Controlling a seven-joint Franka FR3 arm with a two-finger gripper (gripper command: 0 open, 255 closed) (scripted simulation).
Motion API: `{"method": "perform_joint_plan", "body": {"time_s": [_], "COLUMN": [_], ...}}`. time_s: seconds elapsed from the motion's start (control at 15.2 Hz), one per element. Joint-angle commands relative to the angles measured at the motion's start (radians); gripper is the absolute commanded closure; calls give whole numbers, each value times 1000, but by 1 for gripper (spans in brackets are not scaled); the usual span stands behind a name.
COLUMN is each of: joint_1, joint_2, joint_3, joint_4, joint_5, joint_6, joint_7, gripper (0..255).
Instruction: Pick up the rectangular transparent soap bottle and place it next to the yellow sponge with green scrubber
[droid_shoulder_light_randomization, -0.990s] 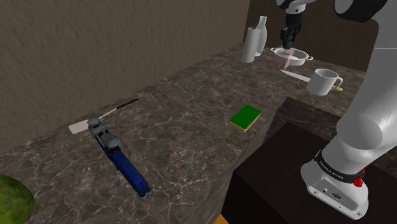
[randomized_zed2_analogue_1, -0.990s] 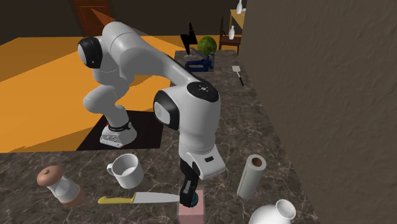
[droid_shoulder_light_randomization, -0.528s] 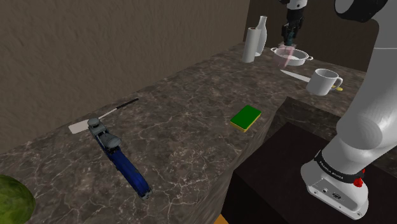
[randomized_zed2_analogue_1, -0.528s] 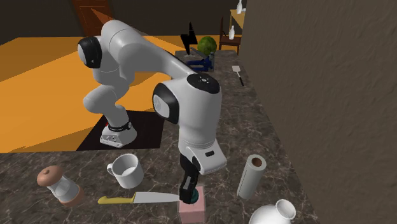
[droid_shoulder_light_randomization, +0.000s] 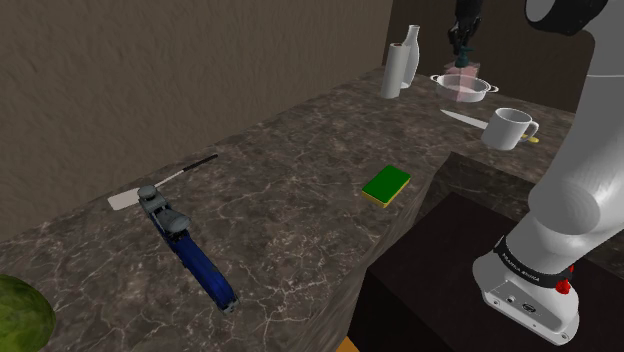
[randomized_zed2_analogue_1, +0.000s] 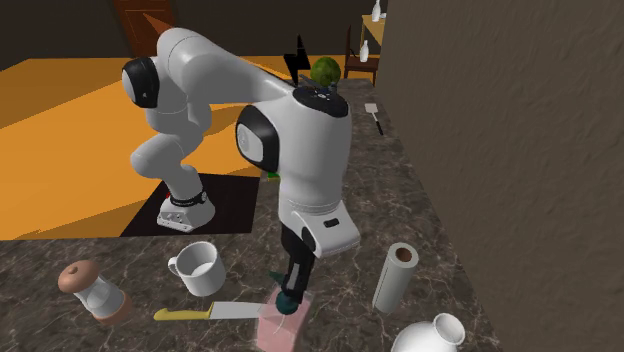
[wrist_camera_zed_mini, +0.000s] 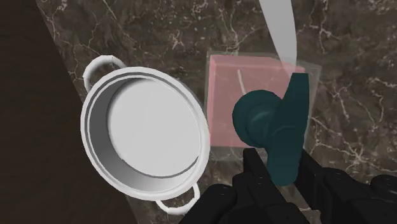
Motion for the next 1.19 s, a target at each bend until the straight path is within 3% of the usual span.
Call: {"method": "perform_joint_plan", "body": {"time_s": [0.0,0.26,0.66,1.12], "joint_1": [-4,-12,112,218], "joint_2": [4,17,-172,-341], "joint_3": [-1,-2,22,88], "joint_4": [35,106,-75,-195], "joint_5": [2,9,-83,-159], "joint_6": [-30,-88,-105,-176], "joint_7": [-6,-17,111,269], "gripper": [255,255,255,255]}}
